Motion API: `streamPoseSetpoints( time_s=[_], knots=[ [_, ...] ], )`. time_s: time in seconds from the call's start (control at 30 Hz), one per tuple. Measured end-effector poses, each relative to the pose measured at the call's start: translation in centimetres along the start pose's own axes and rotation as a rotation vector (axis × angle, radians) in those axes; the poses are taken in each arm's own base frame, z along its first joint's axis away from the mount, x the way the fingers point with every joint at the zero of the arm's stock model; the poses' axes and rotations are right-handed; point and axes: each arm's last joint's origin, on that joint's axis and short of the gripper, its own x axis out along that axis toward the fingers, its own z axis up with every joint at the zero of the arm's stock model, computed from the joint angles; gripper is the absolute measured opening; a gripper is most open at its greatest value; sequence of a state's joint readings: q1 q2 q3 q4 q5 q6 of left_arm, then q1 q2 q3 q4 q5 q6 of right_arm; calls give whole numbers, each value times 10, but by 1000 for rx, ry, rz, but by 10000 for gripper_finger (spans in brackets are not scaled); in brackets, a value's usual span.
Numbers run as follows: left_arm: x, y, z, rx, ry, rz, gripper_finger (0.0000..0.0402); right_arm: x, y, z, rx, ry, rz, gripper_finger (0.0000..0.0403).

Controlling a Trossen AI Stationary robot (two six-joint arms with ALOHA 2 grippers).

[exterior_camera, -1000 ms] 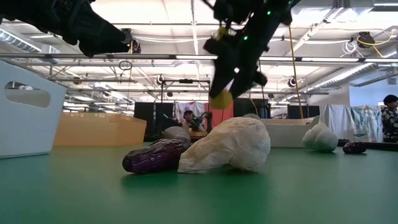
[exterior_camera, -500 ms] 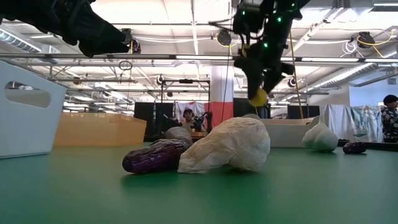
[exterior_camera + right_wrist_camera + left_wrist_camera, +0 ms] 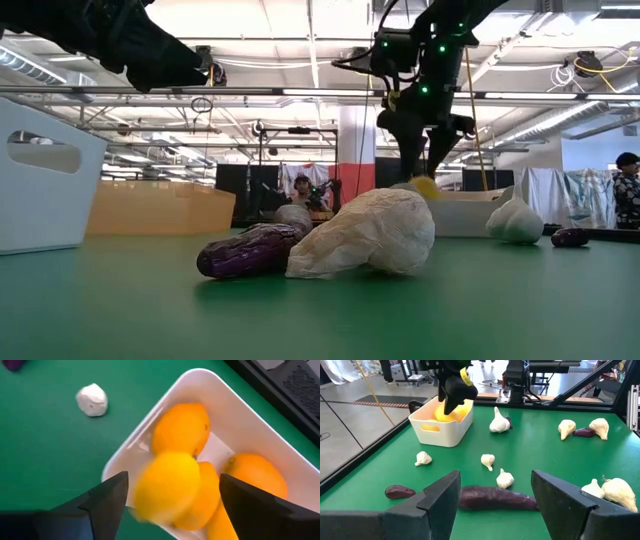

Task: Sort produce into baskets
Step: Put the lemon into the top white bin

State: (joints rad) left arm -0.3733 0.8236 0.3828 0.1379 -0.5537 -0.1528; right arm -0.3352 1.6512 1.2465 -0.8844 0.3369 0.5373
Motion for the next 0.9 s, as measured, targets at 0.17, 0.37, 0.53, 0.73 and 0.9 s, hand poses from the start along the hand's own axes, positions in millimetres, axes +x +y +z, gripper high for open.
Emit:
streamPoseSetpoints(
  time_s=[0.17, 0.37, 0.53, 0.73, 0.9],
  knots=[
    [0, 0, 0, 1, 1, 0, 251, 0, 0, 0, -3, 0, 2, 319],
    [0, 0, 0, -1, 1, 0, 251, 0, 0, 0, -3, -1, 0, 320],
    [0, 0, -1, 4, 11, 2, 251, -2, 2, -4, -13, 20, -5, 279],
    [0, 0, -2, 7, 16, 2, 251, -2, 3, -5, 3, 20, -3, 120],
    [0, 0, -2, 3, 16, 2, 251, 5, 5, -5, -4, 34, -21, 13]
  ],
)
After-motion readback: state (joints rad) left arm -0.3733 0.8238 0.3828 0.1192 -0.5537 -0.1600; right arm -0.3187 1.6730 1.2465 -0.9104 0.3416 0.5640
